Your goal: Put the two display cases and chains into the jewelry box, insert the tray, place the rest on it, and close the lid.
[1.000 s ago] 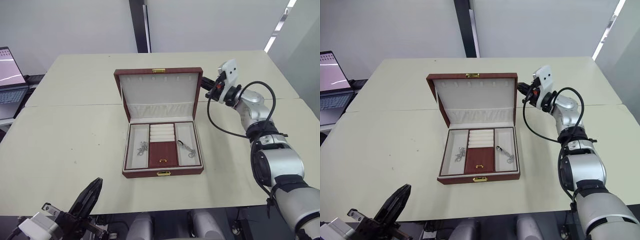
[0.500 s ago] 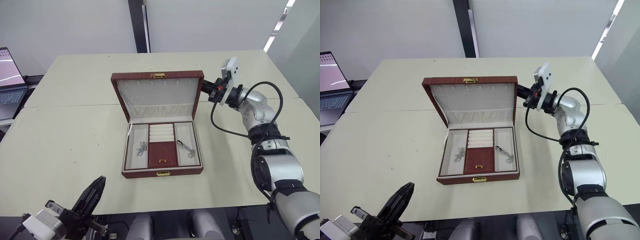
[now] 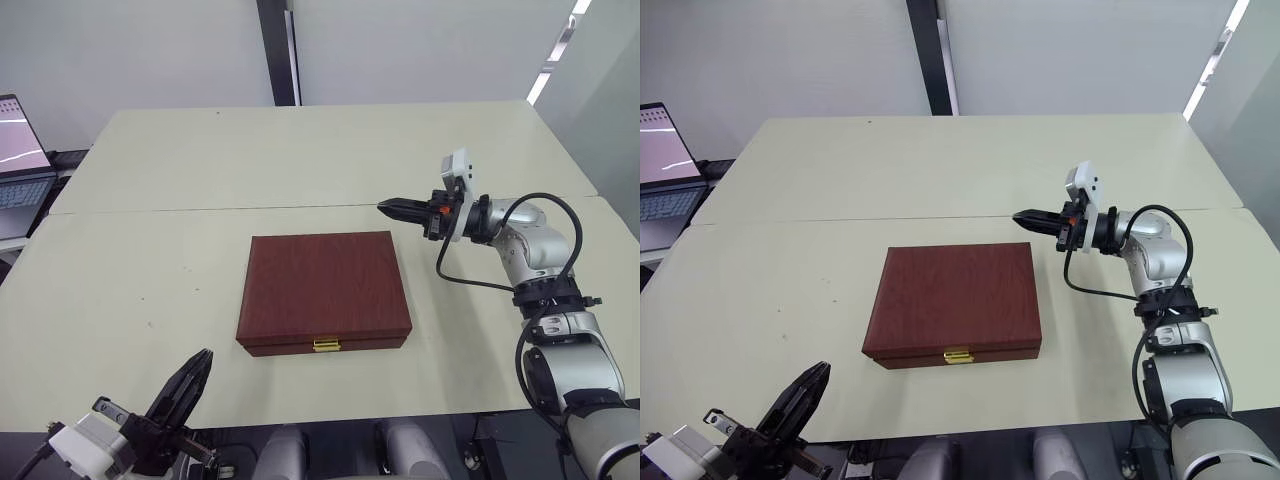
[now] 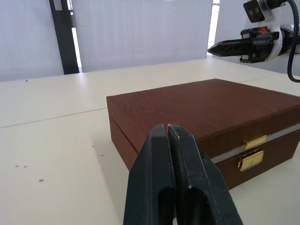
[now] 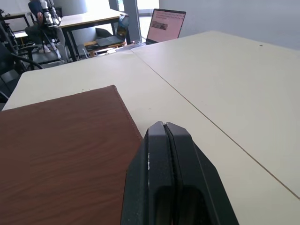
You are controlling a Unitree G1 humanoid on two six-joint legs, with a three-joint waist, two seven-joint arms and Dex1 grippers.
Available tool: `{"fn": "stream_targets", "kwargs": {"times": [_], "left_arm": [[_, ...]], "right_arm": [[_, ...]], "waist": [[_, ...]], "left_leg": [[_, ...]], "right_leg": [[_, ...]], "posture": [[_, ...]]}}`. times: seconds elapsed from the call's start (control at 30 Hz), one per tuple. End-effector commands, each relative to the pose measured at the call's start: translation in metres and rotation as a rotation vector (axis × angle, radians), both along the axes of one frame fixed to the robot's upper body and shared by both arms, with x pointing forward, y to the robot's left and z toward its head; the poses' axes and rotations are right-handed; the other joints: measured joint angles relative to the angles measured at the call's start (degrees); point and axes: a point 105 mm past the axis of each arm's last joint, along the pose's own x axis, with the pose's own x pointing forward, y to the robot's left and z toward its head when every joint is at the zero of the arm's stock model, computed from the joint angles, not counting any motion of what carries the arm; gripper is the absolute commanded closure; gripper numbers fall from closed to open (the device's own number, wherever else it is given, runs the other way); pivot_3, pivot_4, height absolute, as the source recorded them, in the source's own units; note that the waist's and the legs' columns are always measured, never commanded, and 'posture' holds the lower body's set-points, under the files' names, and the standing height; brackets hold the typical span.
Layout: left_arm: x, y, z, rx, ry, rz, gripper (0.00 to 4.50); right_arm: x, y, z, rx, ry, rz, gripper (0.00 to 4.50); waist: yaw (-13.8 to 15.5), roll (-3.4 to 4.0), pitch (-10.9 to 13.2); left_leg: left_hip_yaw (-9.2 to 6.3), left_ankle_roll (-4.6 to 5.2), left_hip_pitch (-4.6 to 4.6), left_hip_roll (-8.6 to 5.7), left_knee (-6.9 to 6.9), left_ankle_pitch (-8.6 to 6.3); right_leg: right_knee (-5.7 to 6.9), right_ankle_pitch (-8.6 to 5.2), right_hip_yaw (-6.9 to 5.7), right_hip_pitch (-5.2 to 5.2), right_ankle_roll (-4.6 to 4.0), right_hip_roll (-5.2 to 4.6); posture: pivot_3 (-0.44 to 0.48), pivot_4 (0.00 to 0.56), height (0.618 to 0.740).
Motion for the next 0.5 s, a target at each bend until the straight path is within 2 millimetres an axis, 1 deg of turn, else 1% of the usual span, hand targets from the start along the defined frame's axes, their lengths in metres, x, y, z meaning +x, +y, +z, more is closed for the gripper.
{"fn": "stream_targets", "kwargs": {"times": [0.03, 0.13, 0.23, 0.37, 0.43, 0.47, 0.5], "left_arm": [[0.003, 0.001, 0.005, -0.009, 0.003, -0.013, 4.44], [0.016, 0.011, 0.006, -0.012, 0.048, -0.004, 4.44], [0.04, 0.031, 0.011, -0.037, 0.093, 0.075, 4.44], [0.07, 0.046, 0.012, 0.024, 0.153, 0.13, 4.44], [0.082, 0.058, 0.015, 0.036, 0.154, 0.169, 4.5], [0.086, 0.06, 0.013, 0.033, 0.169, 0.164, 4.31], [0.089, 0.061, 0.012, 0.048, 0.174, 0.151, 4.11]], "right_arm": [[0.002, -0.012, 0.013, 0.001, -0.076, -0.048, 4.5], [0.004, -0.024, 0.008, -0.011, -0.08, -0.096, 4.5], [0.003, -0.037, 0.001, -0.023, -0.071, -0.145, 4.5], [-0.007, -0.061, -0.01, -0.036, -0.046, -0.225, 4.5], [-0.016, -0.076, -0.017, -0.045, -0.021, -0.265, 4.09], [-0.02, -0.082, -0.02, -0.049, -0.011, -0.282, 3.95], [-0.024, -0.089, -0.023, -0.055, 0.0, -0.298, 3.69]], "waist": [[0.0, 0.0, 0.0], [0.0, 0.0, 0.0], [0.4, 0.0, 0.0], [0.6, 0.0, 0.0], [0.8, 0.0, 0.0], [1.0, 0.0, 0.0], [1.0, 0.0, 0.0]], "left_leg": [[0.0, 0.0, 0.0, 0.0, 0.0, 0.0], [-0.01, 0.0, 0.0, 0.0, 0.0, 0.0], [-0.08, 0.0, 0.0, 0.0, 0.02, 0.0], [-0.08, 0.0, 0.0, -0.02, 0.03, 0.0], [-0.07, 0.0, 0.0, -0.03, 0.01, 0.0], [-0.08, 0.0, -0.01, -0.01, 0.02, 0.0], [-0.07, 0.0, 0.0, -0.02, 0.01, 0.0]], "right_leg": [[0.0, 0.0, 0.0, 0.0, 0.0, 0.0], [0.0, 0.0, -0.01, 0.01, 0.0, 0.0], [0.02, 0.0, -0.08, 0.03, 0.0, 0.0], [0.04, 0.01, -0.07, 0.03, 0.01, -0.01], [0.02, 0.01, -0.06, 0.03, 0.01, -0.02], [0.02, 0.01, -0.07, 0.02, 0.01, -0.02], [0.03, 0.0, -0.07, 0.02, 0.01, -0.02]], "posture": [[0.0, 0.15, 0.74], [0.0, 0.15, 0.74], [0.0, 0.15, 0.74], [0.0, 0.15, 0.74], [0.0, 0.15, 0.74], [0.0, 0.15, 0.74], [0.0, 0.15, 0.74]]}}
